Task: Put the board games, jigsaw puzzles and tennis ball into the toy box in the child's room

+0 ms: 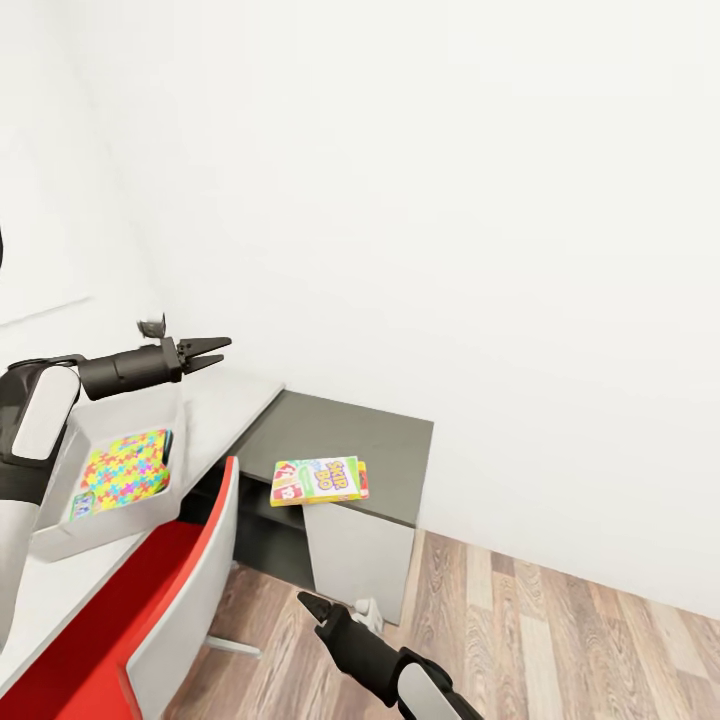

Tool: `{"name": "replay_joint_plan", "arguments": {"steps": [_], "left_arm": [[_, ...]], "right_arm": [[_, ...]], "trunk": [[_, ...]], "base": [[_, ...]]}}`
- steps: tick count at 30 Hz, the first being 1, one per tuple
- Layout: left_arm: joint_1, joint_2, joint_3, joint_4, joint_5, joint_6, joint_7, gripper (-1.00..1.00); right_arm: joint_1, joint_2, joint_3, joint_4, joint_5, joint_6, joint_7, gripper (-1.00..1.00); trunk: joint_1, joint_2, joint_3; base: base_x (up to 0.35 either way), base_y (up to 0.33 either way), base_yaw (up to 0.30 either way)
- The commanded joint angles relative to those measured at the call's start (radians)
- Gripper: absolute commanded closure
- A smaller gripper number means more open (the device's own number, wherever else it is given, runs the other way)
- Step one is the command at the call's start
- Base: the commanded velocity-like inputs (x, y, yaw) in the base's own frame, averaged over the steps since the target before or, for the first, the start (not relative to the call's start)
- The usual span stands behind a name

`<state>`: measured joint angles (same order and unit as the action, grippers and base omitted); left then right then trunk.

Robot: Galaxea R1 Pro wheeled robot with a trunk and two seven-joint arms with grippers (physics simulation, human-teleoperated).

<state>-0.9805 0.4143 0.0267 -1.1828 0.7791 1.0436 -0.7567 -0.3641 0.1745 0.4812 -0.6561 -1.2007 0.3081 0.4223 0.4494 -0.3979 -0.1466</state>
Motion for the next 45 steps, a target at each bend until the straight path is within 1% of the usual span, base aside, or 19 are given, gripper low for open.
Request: {"name": "replay_joint_plan", "arguments": {"steps": [1, 5, 12, 23, 45], "left_arm": [[-0.001, 0.0, 0.001, 0.0, -0.004, 0.004, -0.006, -1.0], [-0.001, 0.001, 0.001, 0.0, -0.004, 0.004, -0.006, -1.0], [-0.001, 0.001, 0.001, 0.0, -0.004, 0.004, -0.006, -1.0], [0.0, 0.001, 0.001, 0.0, -0.004, 0.004, -0.006, -1.0], [0.0, 0.001, 0.001, 0.0, -0.005, 0.004, -0.006, -1.0]], "right_arm": [[-0.001, 0.0, 0.001, 0.001, -0.007, 0.004, 0.001, -1.0], [-0.001, 0.0, 0.001, 0.0, -0.006, 0.004, 0.002, -1.0], [-0.001, 0.0, 0.002, 0.0, -0.004, 0.002, 0.002, -1.0], [-0.001, 0.0, 0.005, 0.001, -0.004, -0.025, 0.003, -1.0], [-0.001, 0.0, 0.006, 0.001, -0.003, -0.029, 0.002, -1.0]], "trunk": [[0.001, -0.002, -0.002], [0.001, -0.002, -0.002], [0.001, -0.002, -0.002], [0.001, -0.002, -0.002], [0.001, -0.002, -0.002]], "base": [[0.0, -0.247, 0.006], [0.0, -0.218, 0.003], [0.0, -0.055, 0.001], [0.041, -0.005, 0.0], [0.037, 0.02, 0.0]]}}
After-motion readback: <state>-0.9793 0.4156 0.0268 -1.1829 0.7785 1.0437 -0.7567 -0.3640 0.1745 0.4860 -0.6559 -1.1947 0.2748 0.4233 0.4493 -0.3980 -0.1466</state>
